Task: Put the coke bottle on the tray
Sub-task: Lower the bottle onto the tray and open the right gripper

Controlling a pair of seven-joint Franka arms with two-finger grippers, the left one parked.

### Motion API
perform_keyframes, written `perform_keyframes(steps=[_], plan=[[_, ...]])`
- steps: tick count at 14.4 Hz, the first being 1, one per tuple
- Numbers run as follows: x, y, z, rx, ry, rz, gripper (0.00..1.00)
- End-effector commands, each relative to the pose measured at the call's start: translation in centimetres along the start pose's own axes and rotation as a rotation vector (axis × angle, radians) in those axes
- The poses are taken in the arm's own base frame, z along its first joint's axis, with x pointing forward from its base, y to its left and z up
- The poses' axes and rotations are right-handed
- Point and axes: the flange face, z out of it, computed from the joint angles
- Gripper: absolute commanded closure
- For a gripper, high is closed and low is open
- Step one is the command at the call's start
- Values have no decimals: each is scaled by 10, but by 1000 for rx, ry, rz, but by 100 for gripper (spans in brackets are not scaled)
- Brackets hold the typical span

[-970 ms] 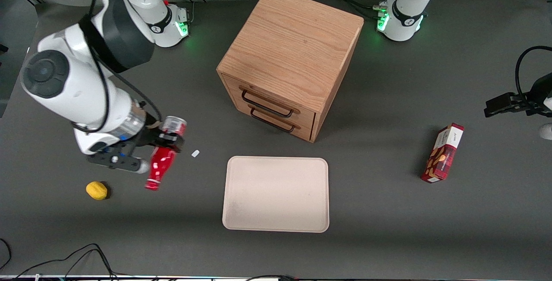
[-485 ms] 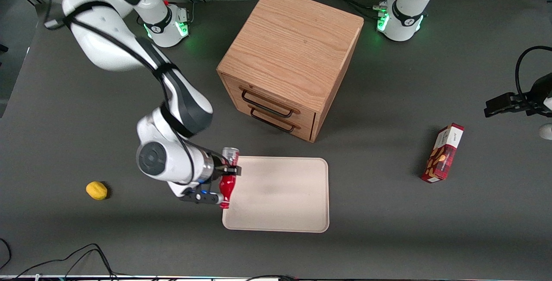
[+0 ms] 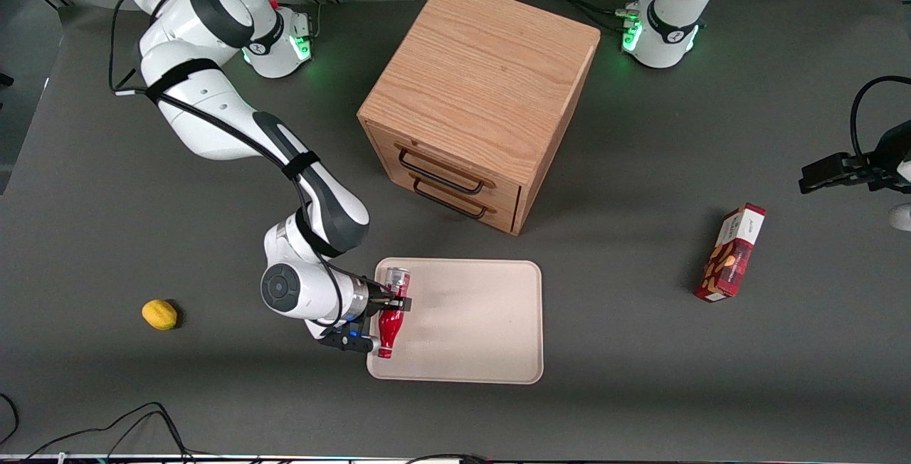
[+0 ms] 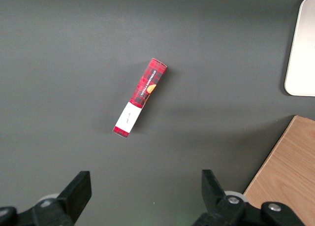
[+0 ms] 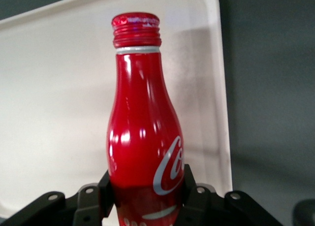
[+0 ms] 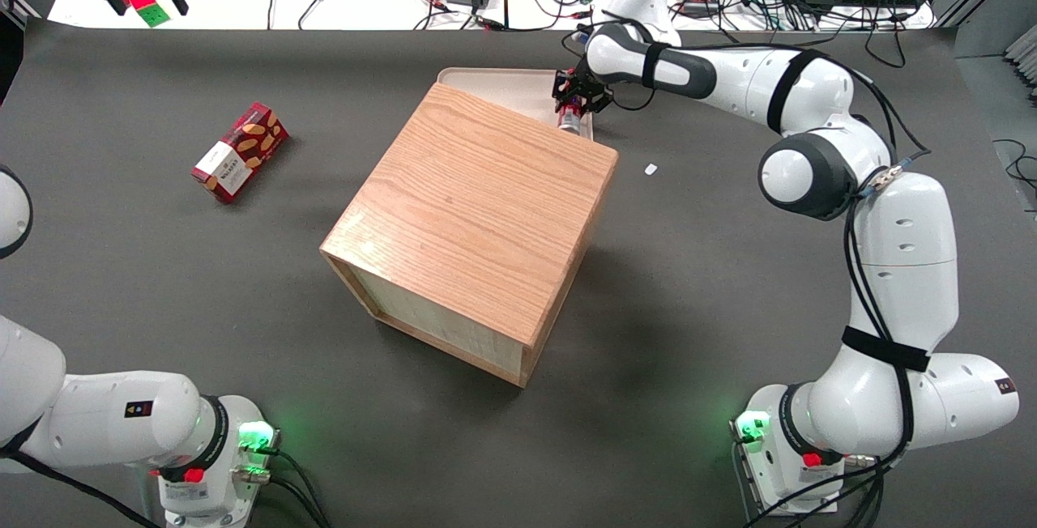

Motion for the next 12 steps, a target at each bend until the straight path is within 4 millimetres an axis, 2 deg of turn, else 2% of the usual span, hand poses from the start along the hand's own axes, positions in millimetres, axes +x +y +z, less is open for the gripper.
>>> perform_keyframes(steps=[1,2,3,8,10,12], plan=[[5,-5,4,27,21,12,100],[6,-5,4,26,23,14,100],[7,-4,3,23,30,8,2],[7,-6,6,8,51,-2,0],[9,2,13,-3,53,4,0],[7,0,21,-2,63,1,0]])
